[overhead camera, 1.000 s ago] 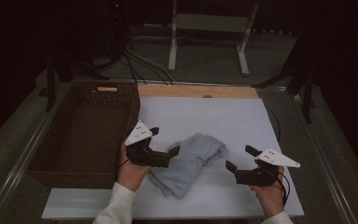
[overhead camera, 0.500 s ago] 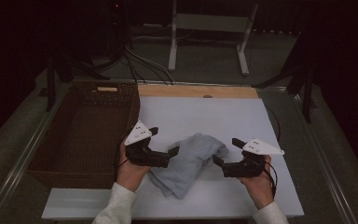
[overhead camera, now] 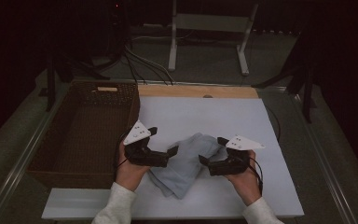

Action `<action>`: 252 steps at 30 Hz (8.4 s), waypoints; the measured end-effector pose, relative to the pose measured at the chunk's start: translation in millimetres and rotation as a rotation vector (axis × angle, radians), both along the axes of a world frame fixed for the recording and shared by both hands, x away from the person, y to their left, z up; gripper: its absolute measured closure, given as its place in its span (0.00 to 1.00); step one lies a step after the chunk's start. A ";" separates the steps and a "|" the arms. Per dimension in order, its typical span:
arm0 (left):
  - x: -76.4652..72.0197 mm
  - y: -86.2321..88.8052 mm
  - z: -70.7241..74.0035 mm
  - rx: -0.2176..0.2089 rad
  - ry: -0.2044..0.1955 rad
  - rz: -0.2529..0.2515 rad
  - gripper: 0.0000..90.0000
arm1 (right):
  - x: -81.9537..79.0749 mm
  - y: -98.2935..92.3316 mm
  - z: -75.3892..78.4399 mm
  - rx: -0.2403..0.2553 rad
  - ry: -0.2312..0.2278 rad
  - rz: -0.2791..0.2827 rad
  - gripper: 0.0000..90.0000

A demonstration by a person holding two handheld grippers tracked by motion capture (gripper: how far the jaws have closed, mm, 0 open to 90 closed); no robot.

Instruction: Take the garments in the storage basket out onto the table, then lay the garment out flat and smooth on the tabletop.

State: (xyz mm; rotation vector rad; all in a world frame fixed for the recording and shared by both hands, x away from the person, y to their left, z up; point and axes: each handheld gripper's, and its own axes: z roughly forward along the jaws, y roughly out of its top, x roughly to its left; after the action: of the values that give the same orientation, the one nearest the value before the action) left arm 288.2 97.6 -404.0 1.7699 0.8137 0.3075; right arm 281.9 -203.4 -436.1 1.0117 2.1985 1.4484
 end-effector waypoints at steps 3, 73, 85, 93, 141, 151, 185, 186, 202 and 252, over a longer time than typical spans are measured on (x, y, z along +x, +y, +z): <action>-0.1 0.6 0.3 0.000 0.000 0.002 0.00 | 1.8 6.9 -2.0 -0.001 0.009 0.014 0.02; -0.2 8.6 2.7 -0.025 -0.001 0.016 0.00 | -22.8 11.8 -16.1 -0.225 0.127 0.115 0.96; -0.9 8.6 3.2 -0.026 -0.004 0.013 0.00 | -27.8 -23.7 -19.2 -0.246 0.129 0.029 0.96; -1.2 8.4 3.3 -0.027 -0.005 0.012 0.00 | -22.5 -47.6 -22.8 -0.257 0.141 -0.063 0.96; 0.4 9.1 1.3 -0.029 0.003 0.015 0.00 | -8.1 -28.2 3.1 -0.184 0.099 -0.121 0.20; 0.5 10.6 0.7 -0.028 -0.002 0.017 0.00 | -3.5 -9.9 5.5 -0.171 0.091 -0.084 0.18; 0.6 14.2 -1.4 -0.018 -0.003 0.033 0.00 | 14.5 26.2 -4.7 -0.223 0.119 -0.028 0.20; 0.6 14.4 -1.2 -0.018 -0.004 0.033 0.00 | 15.8 27.0 -5.4 -0.226 0.118 -0.028 0.20; 1.2 14.6 -1.9 -0.015 -0.001 0.033 0.00 | 35.7 32.1 -8.1 -0.242 0.148 -0.059 0.26; 0.7 15.6 -1.7 -0.017 -0.001 0.039 0.00 | 4.5 -13.5 9.8 -0.238 0.114 -0.015 0.92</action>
State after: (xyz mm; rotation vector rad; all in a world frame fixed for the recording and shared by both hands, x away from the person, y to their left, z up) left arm 288.8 113.2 -405.7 1.7391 0.8480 0.3262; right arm 286.4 -216.9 -426.3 1.0468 2.3691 1.1139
